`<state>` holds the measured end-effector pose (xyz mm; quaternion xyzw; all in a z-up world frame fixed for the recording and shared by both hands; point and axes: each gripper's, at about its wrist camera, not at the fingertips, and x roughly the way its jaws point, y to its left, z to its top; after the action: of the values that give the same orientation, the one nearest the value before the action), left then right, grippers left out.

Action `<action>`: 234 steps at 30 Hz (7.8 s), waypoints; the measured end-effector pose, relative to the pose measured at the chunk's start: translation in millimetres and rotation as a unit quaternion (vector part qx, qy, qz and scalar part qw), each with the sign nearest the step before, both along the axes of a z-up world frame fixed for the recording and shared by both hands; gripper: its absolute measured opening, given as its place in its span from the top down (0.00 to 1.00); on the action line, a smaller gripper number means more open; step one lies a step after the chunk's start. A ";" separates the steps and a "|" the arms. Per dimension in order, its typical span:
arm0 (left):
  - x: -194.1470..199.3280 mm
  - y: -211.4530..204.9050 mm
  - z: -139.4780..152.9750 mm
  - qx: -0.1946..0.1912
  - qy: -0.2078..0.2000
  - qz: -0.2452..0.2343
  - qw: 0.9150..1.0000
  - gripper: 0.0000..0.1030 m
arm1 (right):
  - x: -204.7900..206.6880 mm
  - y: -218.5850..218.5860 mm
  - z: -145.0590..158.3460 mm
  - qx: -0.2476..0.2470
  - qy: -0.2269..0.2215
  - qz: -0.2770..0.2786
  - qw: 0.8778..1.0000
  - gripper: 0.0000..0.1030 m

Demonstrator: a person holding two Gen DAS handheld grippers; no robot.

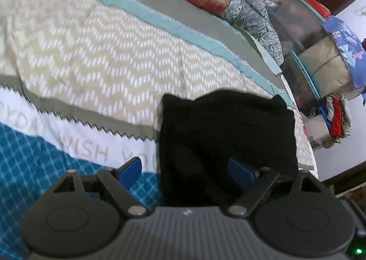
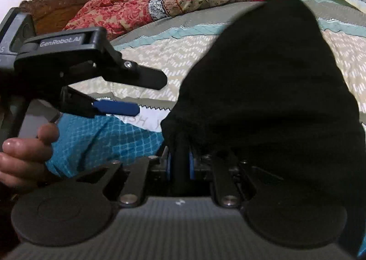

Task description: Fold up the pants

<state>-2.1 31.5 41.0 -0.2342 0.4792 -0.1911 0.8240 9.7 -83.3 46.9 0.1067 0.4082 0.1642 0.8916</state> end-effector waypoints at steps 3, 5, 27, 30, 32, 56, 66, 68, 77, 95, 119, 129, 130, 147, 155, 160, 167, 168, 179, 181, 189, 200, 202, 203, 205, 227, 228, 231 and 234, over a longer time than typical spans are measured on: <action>8.1 -12.1 -4.6 0.001 -0.001 -0.017 1.000 0.15 | -6.1 -9.5 19.1 0.023 -0.011 0.025 0.999 0.54; 15.8 -23.5 -7.9 0.010 0.001 -0.027 1.000 0.15 | -18.4 -16.7 32.3 0.024 -0.035 0.033 0.999 0.50; 4.0 -41.6 8.6 0.113 -0.043 -0.030 0.992 0.83 | 39.1 -103.9 13.5 -0.015 -0.011 -0.086 0.996 0.74; 2.6 -32.3 32.5 0.091 -0.074 -0.015 0.993 0.84 | 14.4 -118.6 36.5 0.005 -0.054 -0.095 0.994 0.70; 5.0 -35.1 44.5 0.071 -0.086 -0.022 0.994 0.84 | -5.5 -124.4 48.9 0.024 -0.073 -0.087 0.993 0.70; -52.0 -88.9 41.8 0.103 -0.131 -0.168 0.972 0.71 | -13.8 -125.8 72.7 0.055 -0.070 -0.079 0.993 0.61; -33.2 -86.0 0.7 0.112 -0.075 -0.145 0.980 0.73 | 41.2 -91.8 -7.1 -0.041 -0.006 -0.089 0.995 0.63; -30.3 -82.3 -2.7 0.105 -0.071 -0.142 0.982 0.73 | 44.5 -99.1 -15.4 -0.015 -0.005 -0.106 0.994 0.63; -32.7 -75.0 0.0 0.090 -0.071 -0.139 0.984 0.69 | 39.2 -99.5 -11.3 -0.035 -0.014 -0.096 0.995 0.63; -35.7 3.4 -1.3 0.056 -0.042 0.001 0.998 0.24 | -38.0 -137.0 16.5 0.073 -0.034 -0.184 0.980 0.37; -26.8 4.9 -39.2 0.032 0.015 -0.001 0.999 0.07 | -35.6 -131.6 -9.2 0.075 0.010 -0.219 0.973 0.21; -26.0 -4.0 -41.2 0.051 0.008 -0.025 0.998 0.00 | -39.3 -135.3 -12.0 0.109 0.025 -0.229 0.967 0.20; -26.4 -3.8 -41.4 0.051 0.008 -0.026 0.998 0.00 | -39.7 -134.8 -11.8 0.109 0.025 -0.230 0.967 0.20; -25.5 -6.1 -43.4 0.061 0.007 -0.043 0.997 0.00 | -41.7 -134.3 -13.3 0.123 0.031 -0.238 0.963 0.19; -22.5 -2.6 -44.3 0.051 0.012 -0.037 0.998 0.00 | -41.8 -133.9 -13.4 0.124 0.032 -0.239 0.962 0.19; -21.1 1.8 -44.4 0.037 0.017 -0.031 0.999 0.00 | -41.9 -133.3 -14.0 0.125 0.033 -0.240 0.962 0.19; -24.2 -2.1 -43.9 0.050 0.006 -0.036 0.998 0.00 | -41.8 -132.8 -14.1 0.125 0.033 -0.240 0.962 0.19; -25.2 -3.1 -43.4 0.052 0.004 -0.037 0.998 0.00 | -41.6 -133.1 -14.1 0.125 0.033 -0.240 0.962 0.19; -26.0 -1.8 -42.6 0.049 0.002 -0.039 0.998 0.00 | -41.8 -132.3 -14.7 0.124 0.034 -0.239 0.962 0.18; -25.9 -1.9 -42.6 0.049 0.002 -0.039 0.998 0.00 | -42.1 -132.2 -15.3 0.124 0.034 -0.239 0.963 0.18; -26.9 -2.0 -42.2 0.050 0.001 -0.041 0.998 0.00 | -41.6 -130.4 -16.3 0.124 0.035 -0.238 0.963 0.17; -13.5 15.4 -25.1 -0.024 0.003 -0.022 0.999 0.00 | -38.5 -128.5 -5.9 0.085 0.017 -0.182 0.980 0.16; -7.1 15.2 -20.8 -0.039 0.000 -0.022 0.999 0.00 | -37.1 -135.3 -3.6 0.087 0.010 -0.183 0.979 0.16; -3.4 13.9 -19.0 -0.046 -0.001 -0.023 0.999 0.00 | -36.6 -138.7 -1.2 0.087 0.003 -0.182 0.979 0.15; 5.3 7.1 -18.2 -0.051 0.004 -0.031 0.998 0.00 | -34.7 -145.6 3.4 0.093 -0.011 -0.180 0.979 0.14; 32.8 -31.7 39.3 -0.033 -0.088 -0.058 0.994 0.66 | 23.3 -126.0 33.9 0.248 -0.016 -0.078 0.965 0.44; 43.1 -26.8 51.9 -0.032 -0.106 -0.052 0.993 0.66 | 36.1 -124.7 41.3 0.248 -0.030 -0.073 0.965 0.44; 82.5 -14.1 82.8 -0.017 -0.144 -0.033 0.989 0.66 | 88.4 -118.0 60.8 0.243 -0.074 -0.053 0.966 0.44; 134.6 -11.6 108.4 0.024 -0.189 -0.014 0.982 0.65 | 148.1 -112.0 70.9 0.232 -0.118 -0.037 0.965 0.44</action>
<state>132.5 19.9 149.5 -0.1673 0.3229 -0.2315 0.9023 157.8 -195.3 117.8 0.3059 0.2469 0.2326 0.8896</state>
